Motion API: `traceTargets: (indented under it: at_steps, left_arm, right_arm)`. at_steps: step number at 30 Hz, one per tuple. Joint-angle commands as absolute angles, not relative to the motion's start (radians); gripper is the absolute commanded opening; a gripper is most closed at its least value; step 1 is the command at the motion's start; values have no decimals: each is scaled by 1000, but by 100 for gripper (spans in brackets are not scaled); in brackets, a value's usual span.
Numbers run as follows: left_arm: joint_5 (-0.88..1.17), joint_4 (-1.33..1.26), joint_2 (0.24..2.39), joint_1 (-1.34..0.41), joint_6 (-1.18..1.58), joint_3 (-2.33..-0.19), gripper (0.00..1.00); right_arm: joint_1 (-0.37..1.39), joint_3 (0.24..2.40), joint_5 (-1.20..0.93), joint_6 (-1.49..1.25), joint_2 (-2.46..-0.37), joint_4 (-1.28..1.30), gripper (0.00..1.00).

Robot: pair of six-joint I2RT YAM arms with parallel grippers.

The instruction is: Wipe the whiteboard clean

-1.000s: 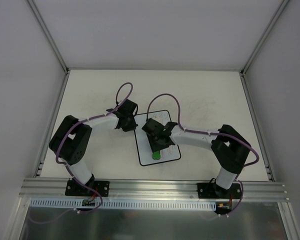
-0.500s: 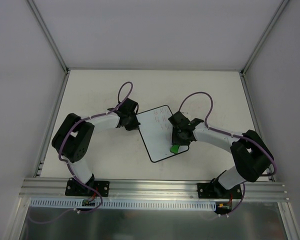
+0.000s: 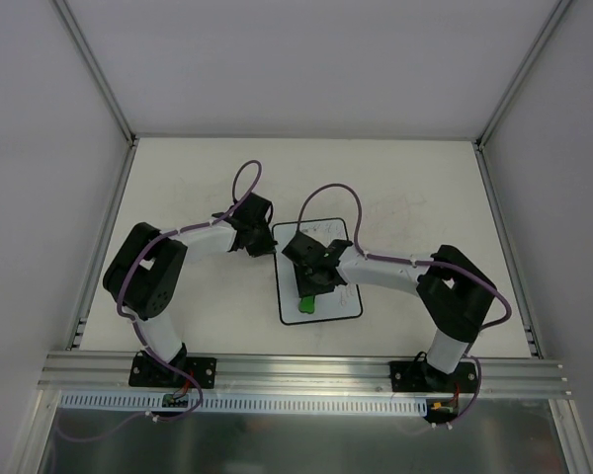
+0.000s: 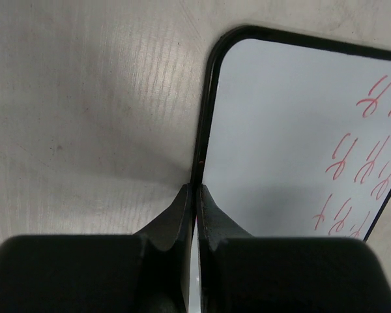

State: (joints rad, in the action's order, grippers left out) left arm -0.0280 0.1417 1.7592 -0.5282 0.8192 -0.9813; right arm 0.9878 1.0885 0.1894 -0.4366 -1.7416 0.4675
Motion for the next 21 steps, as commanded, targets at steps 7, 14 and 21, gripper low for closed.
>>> traceTargets:
  at_steps: [7,14,21]
  left_arm:
    - [-67,284,1818,-520,793,-933,0]
    - [-41,284,1812,-523,773,-934,0]
    - [-15,284,1726,-546,770,-877,23]
  right_arm:
    - [1011,1039,202,-445,-1700,477,0]
    - [992,995,233,-443,-1631,477,0]
    - [1005,1025,209,-459,-1680,450,0]
